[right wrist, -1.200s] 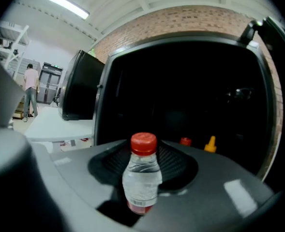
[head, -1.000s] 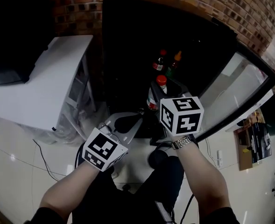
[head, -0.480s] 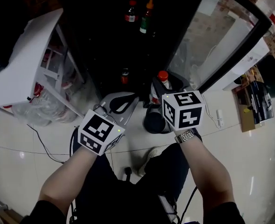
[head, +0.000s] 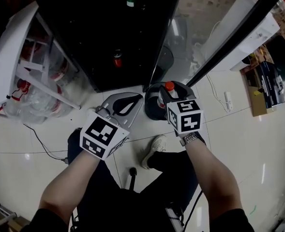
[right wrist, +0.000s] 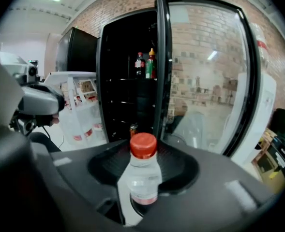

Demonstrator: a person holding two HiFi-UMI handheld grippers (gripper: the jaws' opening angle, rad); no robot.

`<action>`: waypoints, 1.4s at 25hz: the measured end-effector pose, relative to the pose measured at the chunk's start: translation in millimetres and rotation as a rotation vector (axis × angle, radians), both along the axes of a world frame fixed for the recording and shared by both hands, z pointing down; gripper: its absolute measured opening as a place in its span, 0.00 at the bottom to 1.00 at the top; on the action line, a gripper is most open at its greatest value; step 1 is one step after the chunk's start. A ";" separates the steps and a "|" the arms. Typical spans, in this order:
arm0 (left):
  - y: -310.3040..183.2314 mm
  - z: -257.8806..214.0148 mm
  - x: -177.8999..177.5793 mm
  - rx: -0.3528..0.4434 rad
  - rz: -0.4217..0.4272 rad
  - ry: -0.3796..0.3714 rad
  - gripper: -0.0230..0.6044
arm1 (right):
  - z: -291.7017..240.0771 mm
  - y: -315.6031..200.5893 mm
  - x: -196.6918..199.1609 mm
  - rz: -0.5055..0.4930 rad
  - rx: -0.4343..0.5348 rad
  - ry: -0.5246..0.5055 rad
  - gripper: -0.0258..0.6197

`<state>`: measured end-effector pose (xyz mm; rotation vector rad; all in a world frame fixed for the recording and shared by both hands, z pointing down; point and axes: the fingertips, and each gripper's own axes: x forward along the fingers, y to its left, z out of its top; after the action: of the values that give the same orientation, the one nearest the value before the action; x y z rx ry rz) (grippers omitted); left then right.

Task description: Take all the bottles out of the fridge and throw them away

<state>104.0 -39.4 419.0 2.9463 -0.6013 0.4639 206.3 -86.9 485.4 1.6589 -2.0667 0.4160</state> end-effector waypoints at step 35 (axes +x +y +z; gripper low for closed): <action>-82.7 -54.8 -33.8 0.101 -0.072 0.029 0.04 | -77.5 -85.2 -28.6 -0.046 0.155 0.031 0.24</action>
<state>70.3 -122.1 364.2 3.0074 -0.7462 0.3935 177.7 -172.0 407.9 1.6897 -2.1569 0.2184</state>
